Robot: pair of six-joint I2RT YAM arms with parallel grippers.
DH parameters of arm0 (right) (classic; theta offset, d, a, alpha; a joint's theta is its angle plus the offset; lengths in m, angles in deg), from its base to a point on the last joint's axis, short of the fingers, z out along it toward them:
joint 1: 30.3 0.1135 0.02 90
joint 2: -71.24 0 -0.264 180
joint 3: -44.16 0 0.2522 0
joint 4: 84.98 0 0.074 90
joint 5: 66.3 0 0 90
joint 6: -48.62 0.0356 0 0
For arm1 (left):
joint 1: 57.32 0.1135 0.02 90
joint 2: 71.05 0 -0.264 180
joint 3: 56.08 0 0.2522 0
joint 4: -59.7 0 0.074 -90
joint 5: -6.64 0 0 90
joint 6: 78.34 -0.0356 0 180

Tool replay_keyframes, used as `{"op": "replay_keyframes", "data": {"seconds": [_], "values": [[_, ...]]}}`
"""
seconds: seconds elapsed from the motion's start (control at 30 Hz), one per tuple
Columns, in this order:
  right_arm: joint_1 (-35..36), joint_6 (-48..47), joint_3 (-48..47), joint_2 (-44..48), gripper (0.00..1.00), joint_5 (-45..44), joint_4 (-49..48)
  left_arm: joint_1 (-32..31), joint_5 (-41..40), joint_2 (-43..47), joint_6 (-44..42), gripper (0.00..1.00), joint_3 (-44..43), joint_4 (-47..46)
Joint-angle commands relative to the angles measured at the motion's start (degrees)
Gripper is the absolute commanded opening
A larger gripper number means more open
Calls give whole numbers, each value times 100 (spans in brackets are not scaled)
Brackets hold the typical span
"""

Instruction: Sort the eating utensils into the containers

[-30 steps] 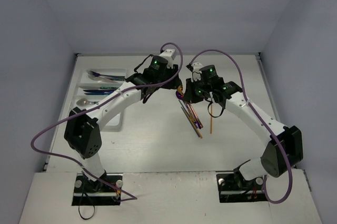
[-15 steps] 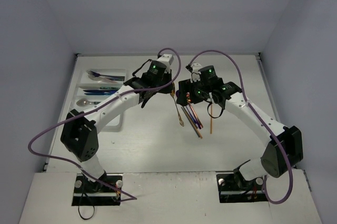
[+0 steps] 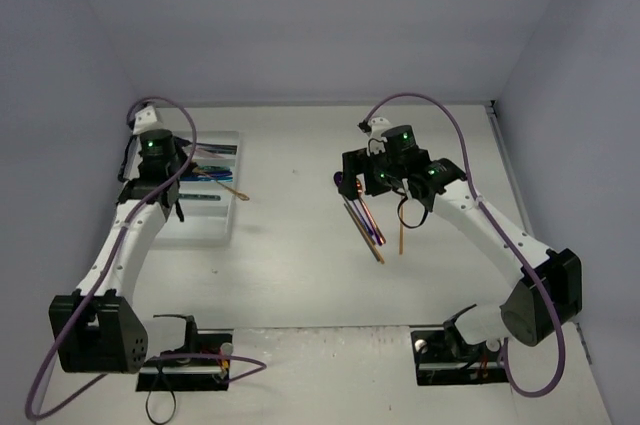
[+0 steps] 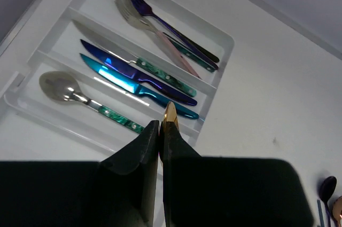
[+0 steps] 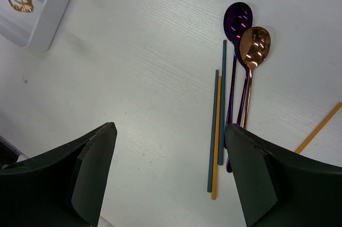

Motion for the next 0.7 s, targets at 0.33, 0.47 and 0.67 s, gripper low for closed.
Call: {"op": "replay_keyframes", "data": {"seconds": [0.33, 0.47, 0.67], "values": [[-98, -109, 290, 233, 80, -74, -182, 1539, -9, -1298, 552, 0, 50, -1758], [-118, -115, 342, 215, 80, -102, -182, 1550, 19, -1709, 588, 0, -102, -1793], [-135, -82, 415, 127, 80, -395, -175, 1542, -52, -1748, 583, 23, 79, -1793]]}}
